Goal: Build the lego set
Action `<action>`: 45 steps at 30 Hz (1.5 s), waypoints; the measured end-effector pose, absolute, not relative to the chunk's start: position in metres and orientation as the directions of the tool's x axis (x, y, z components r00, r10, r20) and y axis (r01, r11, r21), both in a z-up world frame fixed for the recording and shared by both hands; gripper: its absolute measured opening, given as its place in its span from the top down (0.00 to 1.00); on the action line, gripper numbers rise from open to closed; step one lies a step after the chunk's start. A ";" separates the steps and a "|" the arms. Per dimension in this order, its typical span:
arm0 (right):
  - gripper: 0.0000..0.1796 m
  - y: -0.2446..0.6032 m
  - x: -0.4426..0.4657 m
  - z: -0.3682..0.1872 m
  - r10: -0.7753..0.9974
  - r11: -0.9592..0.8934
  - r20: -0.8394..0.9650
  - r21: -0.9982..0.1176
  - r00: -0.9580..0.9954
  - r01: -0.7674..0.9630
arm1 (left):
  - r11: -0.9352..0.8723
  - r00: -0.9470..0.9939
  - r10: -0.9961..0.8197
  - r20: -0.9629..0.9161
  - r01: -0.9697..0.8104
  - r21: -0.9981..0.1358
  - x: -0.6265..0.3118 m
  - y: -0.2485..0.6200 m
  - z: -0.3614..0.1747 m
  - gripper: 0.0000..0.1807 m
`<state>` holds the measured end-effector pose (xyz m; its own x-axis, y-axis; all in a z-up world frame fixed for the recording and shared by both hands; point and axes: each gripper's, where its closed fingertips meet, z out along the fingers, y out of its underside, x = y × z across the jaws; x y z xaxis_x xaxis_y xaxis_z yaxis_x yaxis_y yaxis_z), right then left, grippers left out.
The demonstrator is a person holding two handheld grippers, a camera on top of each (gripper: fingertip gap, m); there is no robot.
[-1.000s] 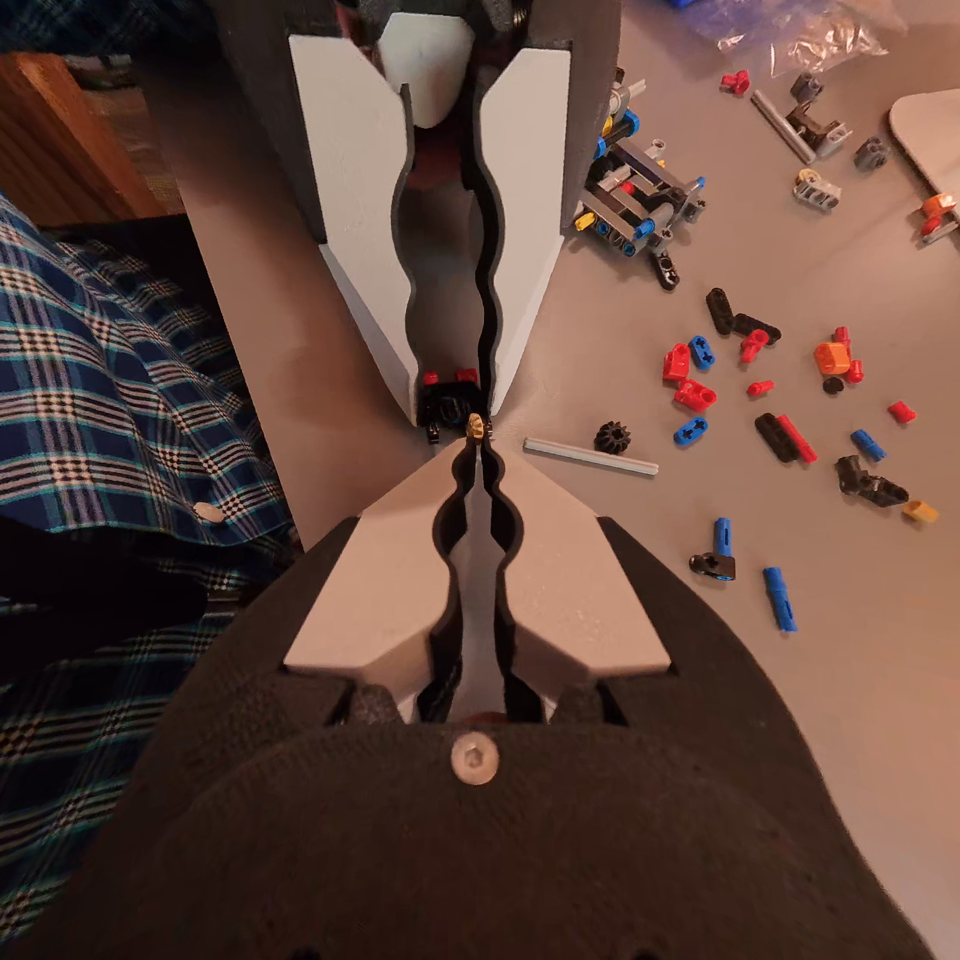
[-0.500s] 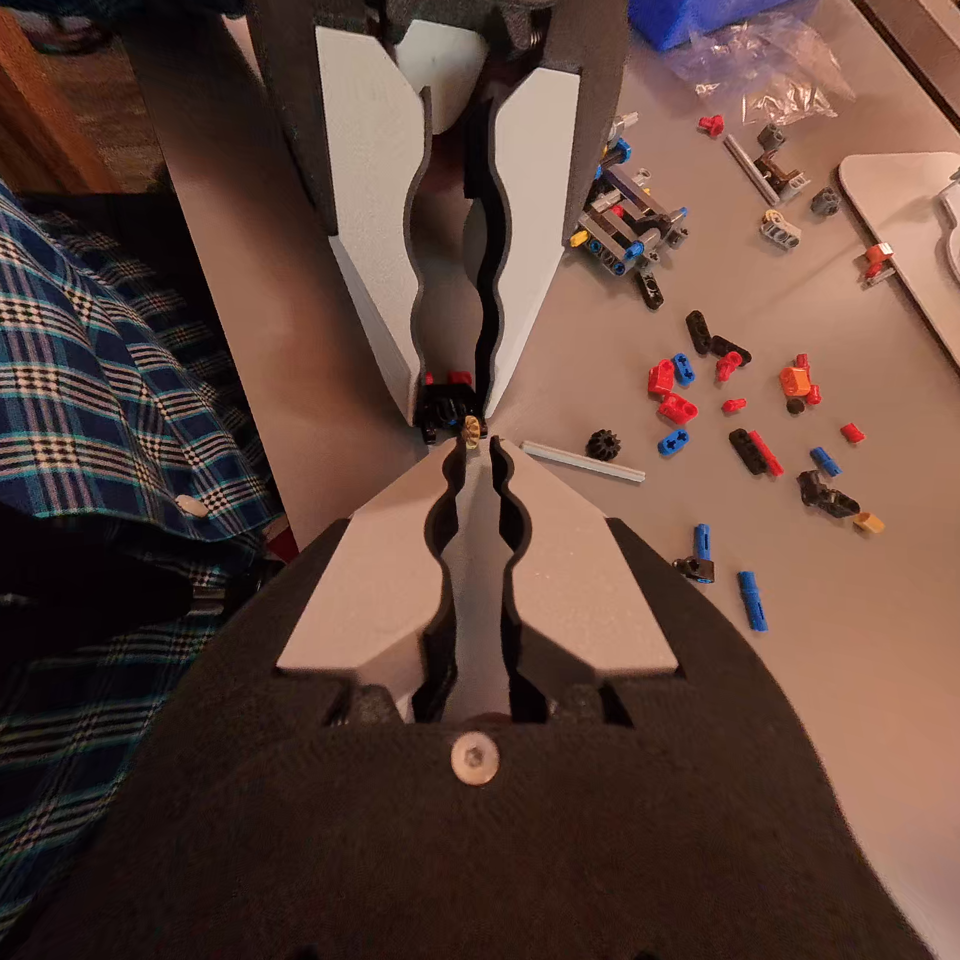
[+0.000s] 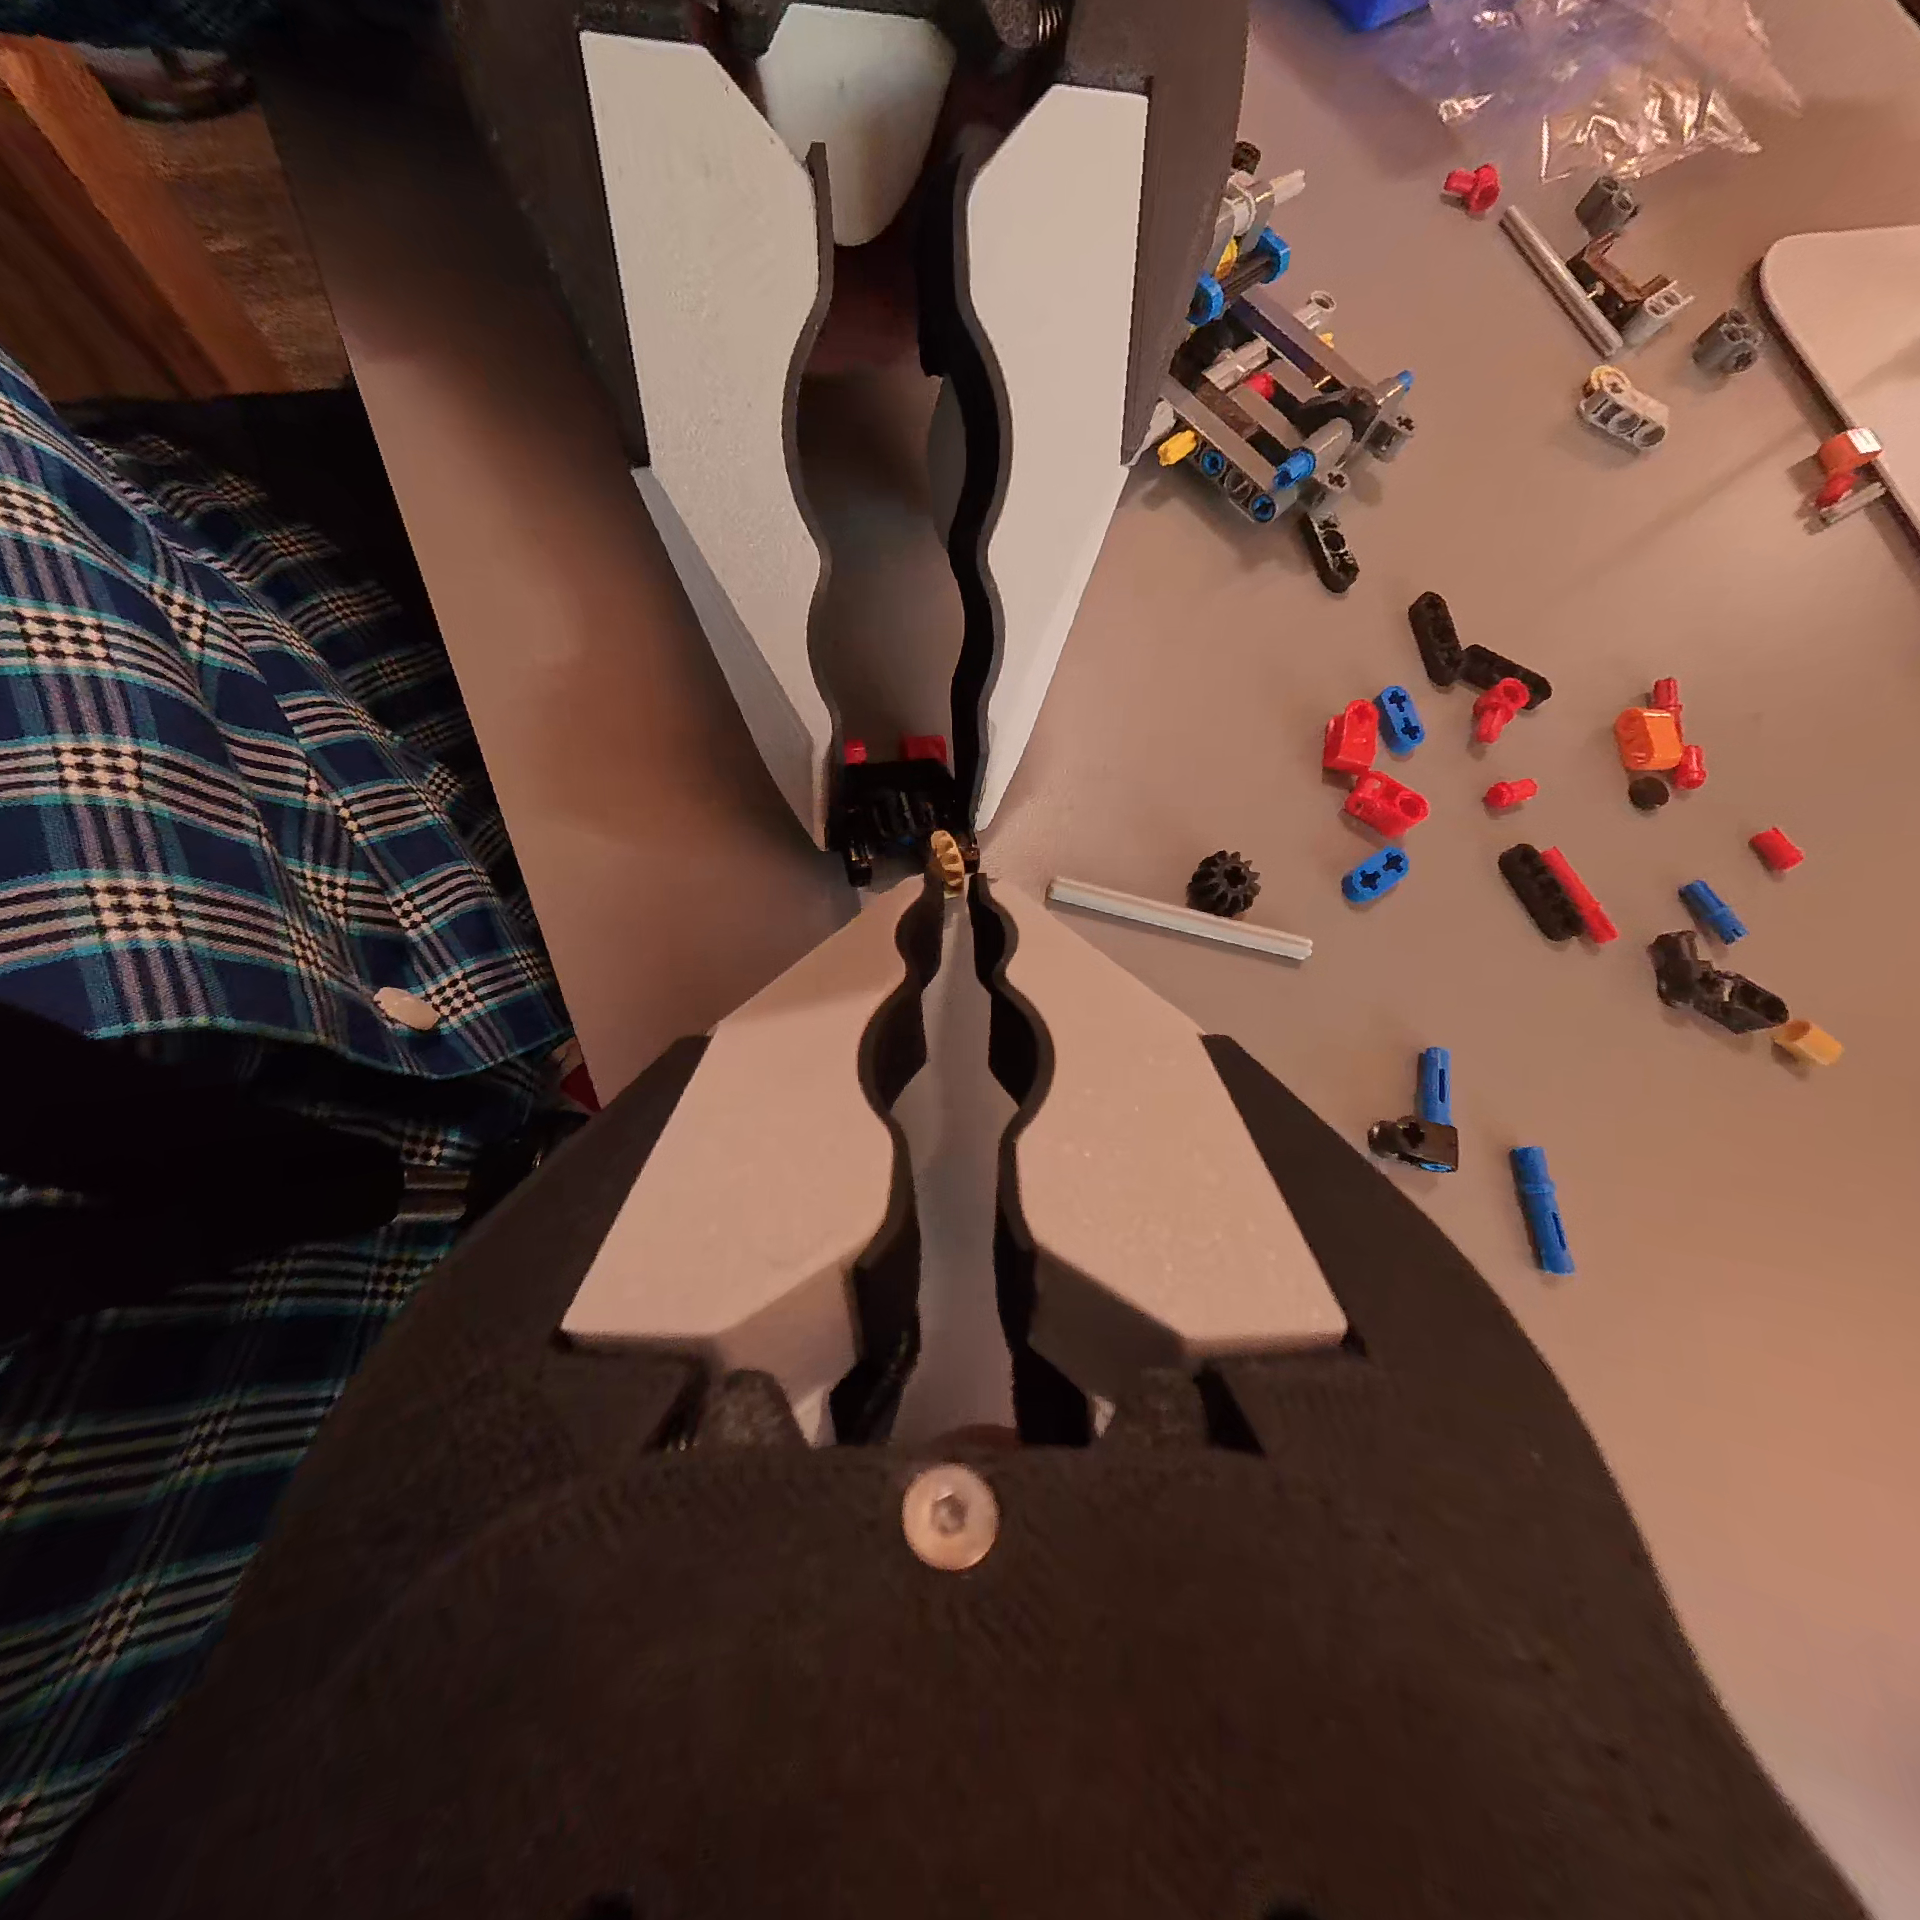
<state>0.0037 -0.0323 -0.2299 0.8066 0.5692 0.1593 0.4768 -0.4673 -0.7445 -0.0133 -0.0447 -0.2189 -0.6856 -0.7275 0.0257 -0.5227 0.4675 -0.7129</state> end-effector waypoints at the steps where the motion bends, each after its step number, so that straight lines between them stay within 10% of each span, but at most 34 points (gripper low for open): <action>1: 0.99 -0.032 0.003 -0.230 0.572 -0.466 0.162 -0.743 0.804 0.481 | 0.468 -0.686 -0.728 0.025 -0.523 -0.713 -0.013 -0.045 -0.219 0.87; 45: 0.98 -0.032 0.002 -0.230 0.565 -0.497 0.102 -0.750 0.819 0.437 | 0.473 -0.691 -0.723 0.016 -0.511 -0.718 -0.012 -0.046 -0.219 0.87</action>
